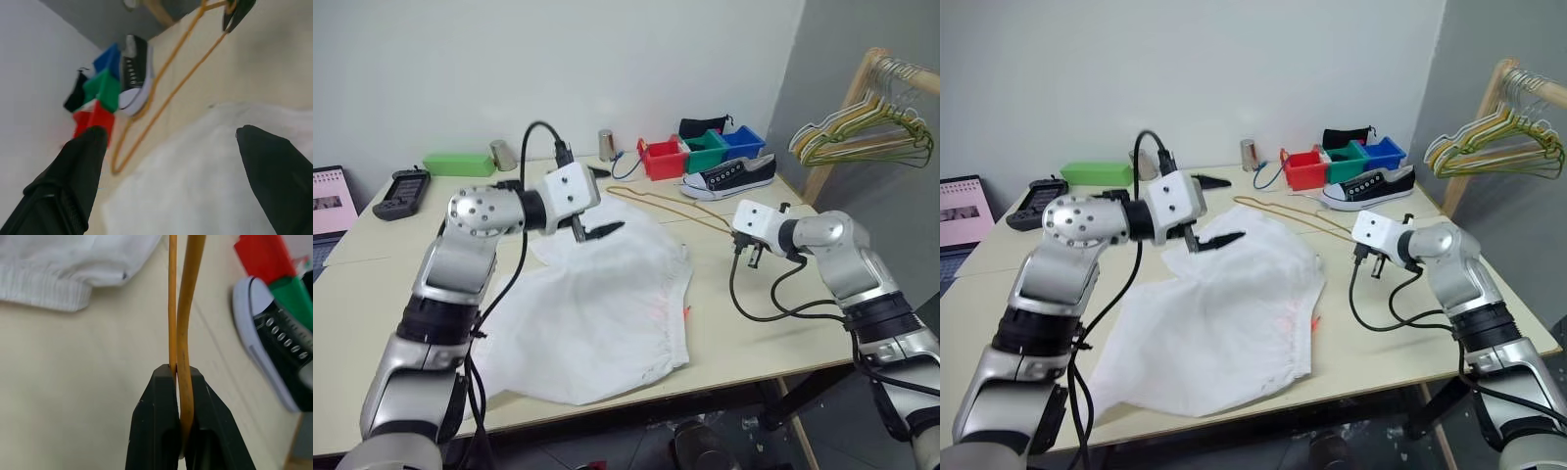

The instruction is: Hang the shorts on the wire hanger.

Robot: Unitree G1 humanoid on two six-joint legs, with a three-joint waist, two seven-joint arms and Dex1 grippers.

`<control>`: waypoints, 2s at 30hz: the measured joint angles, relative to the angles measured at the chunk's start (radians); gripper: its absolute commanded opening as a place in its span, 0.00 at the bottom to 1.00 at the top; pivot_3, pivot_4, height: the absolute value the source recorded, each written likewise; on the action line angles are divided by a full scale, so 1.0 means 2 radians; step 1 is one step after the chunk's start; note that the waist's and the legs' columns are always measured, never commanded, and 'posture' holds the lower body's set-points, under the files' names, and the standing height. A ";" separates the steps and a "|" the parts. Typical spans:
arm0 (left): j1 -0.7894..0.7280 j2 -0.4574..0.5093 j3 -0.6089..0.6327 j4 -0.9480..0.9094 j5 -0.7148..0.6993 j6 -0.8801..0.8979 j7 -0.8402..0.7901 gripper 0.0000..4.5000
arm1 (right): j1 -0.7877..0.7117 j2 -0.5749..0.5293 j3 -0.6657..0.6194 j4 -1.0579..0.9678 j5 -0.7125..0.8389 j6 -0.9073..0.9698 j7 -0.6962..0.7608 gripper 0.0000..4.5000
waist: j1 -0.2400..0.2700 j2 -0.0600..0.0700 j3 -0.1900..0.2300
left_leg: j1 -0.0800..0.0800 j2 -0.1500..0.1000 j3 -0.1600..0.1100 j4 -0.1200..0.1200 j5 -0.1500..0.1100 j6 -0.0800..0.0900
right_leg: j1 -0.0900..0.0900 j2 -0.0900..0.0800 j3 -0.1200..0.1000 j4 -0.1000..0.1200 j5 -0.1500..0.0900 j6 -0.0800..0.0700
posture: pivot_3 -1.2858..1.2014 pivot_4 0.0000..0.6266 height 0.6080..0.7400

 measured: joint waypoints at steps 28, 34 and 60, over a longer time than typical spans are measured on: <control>0.305 0.026 0.115 -0.281 -0.250 0.246 0.104 0.99 | 0.376 -0.274 -0.113 -0.208 0.493 0.571 0.219 0.00 | 0.037 -0.005 0.014 | -0.002 0.002 0.012 0.003 -0.006 0.002 | -0.003 -0.011 -0.005 -0.010 -0.005 -0.008 | 0.41 0.15 1.00; 0.303 0.031 0.114 -0.281 -0.253 0.245 0.108 0.99 | 0.380 -0.267 -0.131 -0.208 0.521 0.568 0.196 0.00 | 0.046 -0.007 0.020 | -0.003 0.003 0.012 0.002 -0.007 0.002 | -0.004 -0.011 -0.009 -0.009 -0.005 -0.008 | 0.41 0.15 1.00; 0.305 0.047 0.099 -0.269 -0.251 0.225 0.115 0.99 | 0.380 -0.199 -0.146 -0.216 0.692 0.609 0.061 0.00 | 0.121 -0.001 0.023 | -0.010 0.003 0.011 0.002 -0.008 0.002 | -0.008 -0.007 -0.012 -0.008 -0.004 -0.007 | 0.42 0.15 1.00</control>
